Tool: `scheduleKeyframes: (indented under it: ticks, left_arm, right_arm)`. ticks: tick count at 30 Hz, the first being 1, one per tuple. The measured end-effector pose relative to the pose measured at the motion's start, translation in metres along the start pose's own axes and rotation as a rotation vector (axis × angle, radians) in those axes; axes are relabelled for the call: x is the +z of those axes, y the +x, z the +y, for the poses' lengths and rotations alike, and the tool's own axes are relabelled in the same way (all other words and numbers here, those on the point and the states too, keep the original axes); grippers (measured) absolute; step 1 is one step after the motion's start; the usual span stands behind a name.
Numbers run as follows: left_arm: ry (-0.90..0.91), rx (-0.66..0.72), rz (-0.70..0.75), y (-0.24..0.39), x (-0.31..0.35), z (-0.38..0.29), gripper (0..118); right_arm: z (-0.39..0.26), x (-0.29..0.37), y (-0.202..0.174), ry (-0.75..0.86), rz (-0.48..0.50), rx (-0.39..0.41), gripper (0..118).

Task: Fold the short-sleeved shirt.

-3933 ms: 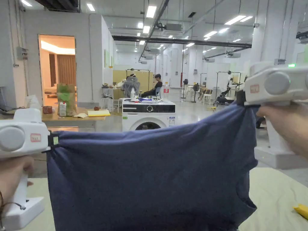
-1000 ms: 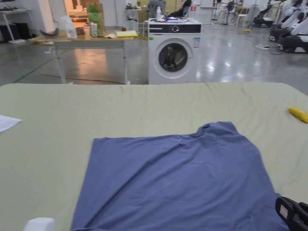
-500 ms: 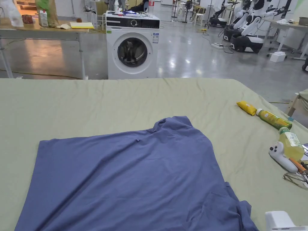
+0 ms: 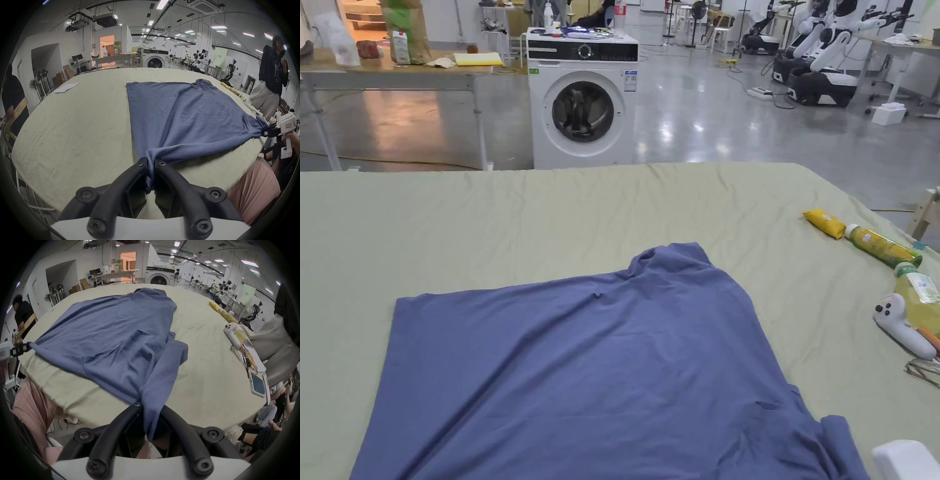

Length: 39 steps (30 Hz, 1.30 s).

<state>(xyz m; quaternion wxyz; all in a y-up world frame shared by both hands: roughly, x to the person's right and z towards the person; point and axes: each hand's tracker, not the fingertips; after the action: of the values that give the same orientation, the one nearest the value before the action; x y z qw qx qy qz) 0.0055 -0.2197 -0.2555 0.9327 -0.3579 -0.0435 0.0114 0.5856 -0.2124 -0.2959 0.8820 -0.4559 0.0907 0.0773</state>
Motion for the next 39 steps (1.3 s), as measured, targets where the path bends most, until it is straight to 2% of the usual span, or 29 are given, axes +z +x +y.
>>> scheduleKeyframes:
  ticks: [4,7,13,15,17,22,24,25,26,27,28,29,30,31,34,37,39]
  left_arm:
    - [-0.022,-0.012,-0.004,-0.002,0.012,0.0,1]
    - [-0.035,-0.01,-0.004,-0.005,0.02,0.003,1]
    - [-0.082,0.007,-0.001,-0.018,0.011,0.048,1]
    - [-0.138,0.01,-0.008,-0.026,-0.005,0.073,1]
    - [-0.203,0.017,-0.018,-0.034,-0.03,0.094,1]
    - [-0.286,0.004,-0.03,-0.052,-0.103,0.13,1]
    - [-0.326,0.016,-0.037,-0.058,-0.131,0.136,7]
    - [-0.332,0.023,-0.028,-0.062,-0.142,0.137,26]
    - [-0.334,0.031,-0.02,-0.063,-0.151,0.136,50]
    - [-0.331,0.045,-0.006,-0.066,-0.159,0.135,72]
    - [-0.317,0.062,0.0,-0.067,-0.164,0.133,79]
    - [-0.286,0.091,-0.002,-0.068,-0.164,0.132,79]
    - [-0.225,0.125,-0.008,-0.068,-0.161,0.132,79]
    - [-0.174,0.141,-0.013,-0.066,-0.156,0.131,79]
    - [0.076,0.162,-0.031,-0.055,-0.123,0.127,79]
    - [0.273,0.079,-0.013,-0.03,-0.08,0.115,79]
    - [0.307,0.046,-0.021,-0.011,-0.051,0.101,79]
  right_arm:
    - [-0.004,0.026,0.004,-0.02,-0.002,-0.025,3]
    - [0.0,0.041,0.007,0.006,0.044,-0.08,3]
    - [0.061,0.049,0.004,0.025,0.082,-0.124,3]
    - [0.099,0.037,0.013,-0.007,0.096,-0.167,3]
    - [0.135,0.016,0.015,-0.035,0.096,-0.126,3]
    - [0.209,-0.069,0.026,-0.171,0.063,-0.101,3]
    - [0.225,-0.105,0.026,-0.2,0.056,-0.156,3]
    - [0.229,-0.119,0.026,-0.207,0.051,-0.189,4]
    - [0.23,-0.135,0.028,-0.204,0.043,-0.219,9]
    - [0.229,-0.146,0.027,-0.197,0.032,-0.247,20]
    - [0.227,-0.153,0.026,-0.174,0.023,-0.271,51]
    - [0.223,-0.156,0.025,-0.122,-0.005,-0.305,80]
    - [0.214,-0.154,0.026,-0.026,-0.019,-0.345,102]
    - [0.208,-0.149,0.026,0.059,-0.021,-0.378,114]
    - [0.188,-0.114,0.022,0.293,0.001,-0.457,113]
    - [0.16,-0.067,0.01,0.476,-0.008,-0.469,113]
    - [0.136,-0.031,-0.009,0.583,0.03,-0.456,113]
